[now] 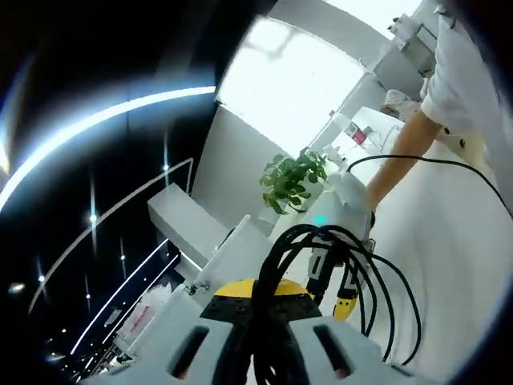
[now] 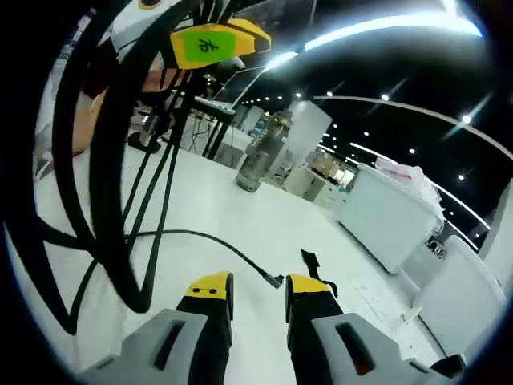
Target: Coil the Type-C to USB data cable on the desktop and secure it with Velcro straps.
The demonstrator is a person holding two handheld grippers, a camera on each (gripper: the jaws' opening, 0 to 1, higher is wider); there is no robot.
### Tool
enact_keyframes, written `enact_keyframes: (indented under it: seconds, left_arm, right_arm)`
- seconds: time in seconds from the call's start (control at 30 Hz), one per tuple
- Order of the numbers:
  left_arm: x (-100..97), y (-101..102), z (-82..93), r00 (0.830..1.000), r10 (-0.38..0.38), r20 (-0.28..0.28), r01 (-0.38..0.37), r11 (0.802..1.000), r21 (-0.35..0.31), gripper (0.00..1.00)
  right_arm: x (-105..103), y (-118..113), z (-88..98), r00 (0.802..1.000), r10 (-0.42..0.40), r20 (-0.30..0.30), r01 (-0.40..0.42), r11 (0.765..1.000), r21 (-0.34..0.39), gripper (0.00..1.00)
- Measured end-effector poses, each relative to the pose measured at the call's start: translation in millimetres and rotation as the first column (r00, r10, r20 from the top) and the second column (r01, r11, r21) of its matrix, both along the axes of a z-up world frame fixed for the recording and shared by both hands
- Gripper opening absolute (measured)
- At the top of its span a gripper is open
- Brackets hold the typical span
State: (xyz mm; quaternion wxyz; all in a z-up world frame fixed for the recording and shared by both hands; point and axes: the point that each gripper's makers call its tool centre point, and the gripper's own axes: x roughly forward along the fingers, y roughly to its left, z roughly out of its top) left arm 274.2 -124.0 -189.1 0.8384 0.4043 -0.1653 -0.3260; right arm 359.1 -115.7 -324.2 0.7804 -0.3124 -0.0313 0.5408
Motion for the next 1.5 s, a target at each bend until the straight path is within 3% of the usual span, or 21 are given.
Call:
enact_keyframes:
  seconds: [0.07,0.1,0.13,0.2,0.27,0.33,0.4,0.47,0.57,0.7,0.77,0.83,0.87,1.03,1.1,1.17,1.27,1.33,1.5]
  left_arm:
    - [-1.5,2.4,-0.3,1.0,0.004,0.011,-0.005,1.0,0.026,0.04]
    - [-2.5,4.4,-0.5,1.0,0.005,0.013,-0.006,0.999,0.034,0.04]
    - [-2.9,6.8,-0.4,1.0,0.007,0.015,-0.007,0.999,0.039,0.04]
    - [-3.0,13.2,0.9,1.0,0.013,0.023,-0.014,0.999,0.047,0.04]
    - [-1.9,18.5,2.5,1.0,0.02,0.024,-0.021,0.999,0.043,0.04]
    - [-0.7,22.7,3.9,1.0,0.023,0.019,-0.024,0.999,0.036,0.04]
    - [-1.5,24.3,5.4,1.0,0.014,0.013,-0.014,1.0,0.025,0.04]
    - [-4.7,23.1,8.9,1.0,-0.014,0.008,0.014,1.0,0.005,0.04]
    - [-11.0,18.6,15.9,0.998,-0.065,0.007,0.065,0.997,-0.028,0.04]
    - [-18.5,11.9,22.3,0.991,-0.132,-0.018,0.13,0.988,-0.077,0.04]
    - [-21.0,10.2,23.6,0.989,-0.147,-0.023,0.145,0.986,-0.083,0.04]
    - [-21.8,8.7,26.6,0.988,-0.155,-0.021,0.152,0.984,-0.092,0.04]
    - [-23.1,6.9,28.0,0.987,-0.162,-0.02,0.159,0.982,-0.097,0.04]
    - [-25.0,1.3,26.7,0.988,-0.157,-0.011,0.156,0.986,-0.056,0.04]
    - [-25.8,0.1,26.5,0.988,-0.156,-0.008,0.156,0.987,-0.042,0.04]
    - [-26.0,-0.5,25.4,0.988,-0.154,-0.01,0.154,0.988,-0.021,0.04]
    - [-21.1,9.5,25.3,0.993,-0.12,-0.007,0.12,0.993,-0.002,0.04]
    - [-20.5,17.6,27.1,0.991,-0.131,-0.022,0.131,0.991,-0.033,0.04]
    - [-23.4,26.7,35.1,0.982,-0.184,-0.039,0.179,0.977,-0.112,0.04]
  right_arm:
    - [0.6,-4.6,3.9,1.0,-0.006,-0.012,0.006,1.0,0.016,0.24]
    - [-0.8,-5.2,7.8,0.999,-0.008,-0.04,0.01,0.998,0.06,0.23]
    - [-2.8,-6.7,16.7,0.995,0.001,-0.1,0.014,0.989,0.15,0.23]
    - [-3.9,-10.8,27.9,0.985,0.014,-0.172,0.031,0.967,0.253,0.23]
    - [-1.1,-19.1,41.9,0.968,0.031,-0.248,0.065,0.928,0.367,0.23]
    - [3.6,-27.2,50.4,0.956,0.045,-0.291,0.087,0.901,0.426,0.22]
    - [3.4,-30.2,45.3,0.965,0.029,-0.259,0.075,0.921,0.382,0.22]
    - [-0.9,-27.7,30.1,0.986,0.001,-0.169,0.043,0.965,0.259,0.22]
    - [-20.2,-11.3,19.0,0.992,0.049,-0.116,-0.029,0.986,0.167,0.26]
    - [-23.9,0.1,17.6,0.998,0.061,-0.009,-0.06,0.995,0.084,0.27]
    - [-25.2,3.9,15.5,0.998,0.069,0.013,-0.07,0.996,0.056,0.27]
    - [-28.2,7.8,7.0,0.996,0.088,0.023,-0.088,0.996,-0.005,0.27]
    - [-29.1,9.4,0.2,0.992,0.104,0.075,-0.098,0.992,-0.073,0.27]
    - [-34.3,10.0,-19.3,0.986,0.132,0.099,-0.112,0.977,-0.183,0.27]
    - [-32.4,10.2,-22.0,0.979,0.141,0.148,-0.106,0.97,-0.22,0.27]
    - [-29.4,10.2,-20.2,0.971,0.133,0.196,-0.085,0.968,-0.235,0.24]
    - [-30.6,7.8,-11.0,0.981,0.107,0.161,-0.081,0.984,-0.162,0.23]
    - [-32.5,4.8,-1.5,0.99,0.091,0.107,-0.084,0.994,-0.072,0.24]
    - [-32.6,0.9,-2.7,0.988,0.091,0.127,-0.08,0.993,-0.09,0.27]
